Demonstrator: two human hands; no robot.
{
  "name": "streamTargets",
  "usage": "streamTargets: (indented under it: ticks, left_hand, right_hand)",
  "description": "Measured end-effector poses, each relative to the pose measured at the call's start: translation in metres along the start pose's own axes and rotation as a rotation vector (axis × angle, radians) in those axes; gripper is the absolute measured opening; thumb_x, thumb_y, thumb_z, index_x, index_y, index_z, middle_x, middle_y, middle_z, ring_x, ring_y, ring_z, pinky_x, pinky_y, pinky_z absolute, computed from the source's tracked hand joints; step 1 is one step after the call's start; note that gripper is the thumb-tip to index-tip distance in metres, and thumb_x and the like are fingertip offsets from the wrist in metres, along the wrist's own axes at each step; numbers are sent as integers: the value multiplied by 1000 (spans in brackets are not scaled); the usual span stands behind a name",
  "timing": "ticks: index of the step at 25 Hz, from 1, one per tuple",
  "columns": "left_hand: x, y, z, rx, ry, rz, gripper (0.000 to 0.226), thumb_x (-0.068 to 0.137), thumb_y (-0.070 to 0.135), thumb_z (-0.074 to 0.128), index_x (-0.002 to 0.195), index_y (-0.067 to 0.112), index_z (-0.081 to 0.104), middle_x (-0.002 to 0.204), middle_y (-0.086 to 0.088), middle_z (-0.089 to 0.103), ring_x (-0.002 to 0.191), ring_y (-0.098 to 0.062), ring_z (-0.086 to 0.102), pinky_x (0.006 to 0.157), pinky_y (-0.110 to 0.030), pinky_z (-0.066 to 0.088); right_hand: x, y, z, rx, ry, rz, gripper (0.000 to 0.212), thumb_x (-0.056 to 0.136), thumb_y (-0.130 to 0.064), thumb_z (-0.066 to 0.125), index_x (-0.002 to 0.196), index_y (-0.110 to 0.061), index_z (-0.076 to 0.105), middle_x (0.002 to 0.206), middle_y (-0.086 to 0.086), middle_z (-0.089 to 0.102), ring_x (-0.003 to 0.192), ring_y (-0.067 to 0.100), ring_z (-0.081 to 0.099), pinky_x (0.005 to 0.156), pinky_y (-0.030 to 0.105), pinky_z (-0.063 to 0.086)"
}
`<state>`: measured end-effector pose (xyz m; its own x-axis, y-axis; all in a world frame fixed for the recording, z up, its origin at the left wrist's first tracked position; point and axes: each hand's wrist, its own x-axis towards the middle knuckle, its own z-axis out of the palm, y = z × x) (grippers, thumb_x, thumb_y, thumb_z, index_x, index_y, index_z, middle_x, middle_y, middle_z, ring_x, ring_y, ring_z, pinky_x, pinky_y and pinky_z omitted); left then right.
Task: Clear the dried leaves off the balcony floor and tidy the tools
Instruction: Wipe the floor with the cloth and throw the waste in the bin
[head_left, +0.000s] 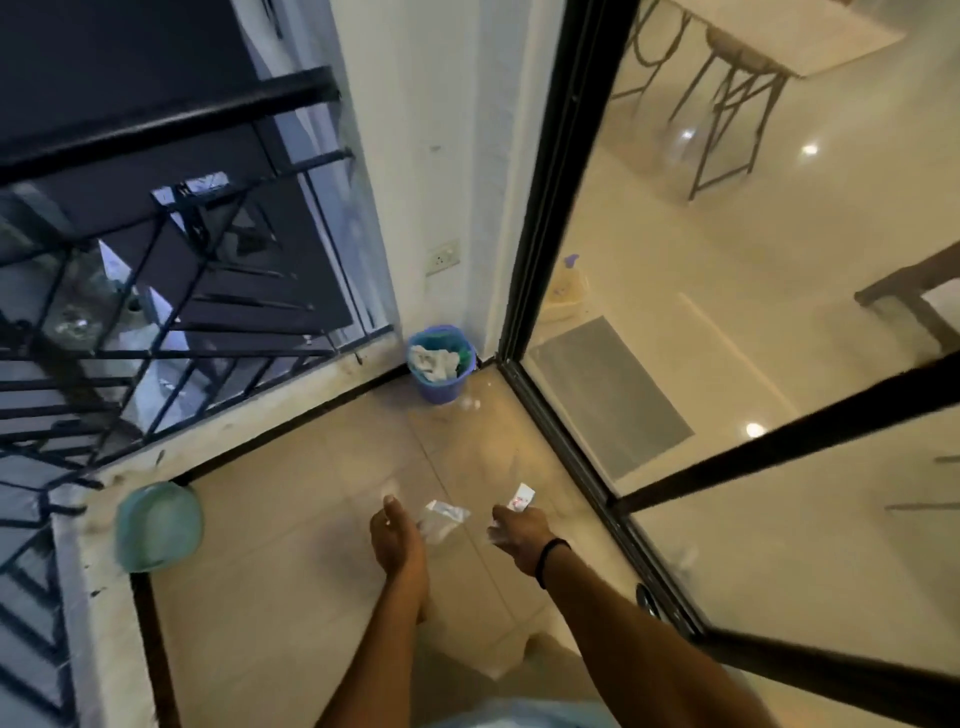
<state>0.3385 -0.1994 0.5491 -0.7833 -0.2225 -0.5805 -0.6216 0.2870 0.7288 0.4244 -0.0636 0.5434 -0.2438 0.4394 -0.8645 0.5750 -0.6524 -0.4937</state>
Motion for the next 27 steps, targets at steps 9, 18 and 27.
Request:
streamTargets:
  ticks: [9,18,27]
  left_hand:
    - [128,113,60,181,-195,9,45,106,34,44,130,-1,57,128,-27,60,112,-42,59,93,-43,49]
    - [276,179,220,431,-212,120,42,106,40,40,116,7,64,118,-20,66,107,-36,60,94,-46,50]
    - [522,111,435,738,-332,197,31,105,26,47,96,6,68,105,-21,68,98,-35,63,83,-38,48]
  right_hand:
    - [73,-122,77,44,35,100,8,88,-2,64,91,1,58,82,15,61,70,28,60,67,39,56]
    - [261,-267,142,-51,-42,164,9,91,-6,62,97,0,61,79,15,58,52,21,54,41,19,43]
    - [572,-278,232,-200,-168,137,41,96,-9,62,132,6,51,90,14,63,72,30,65,68,44,60]
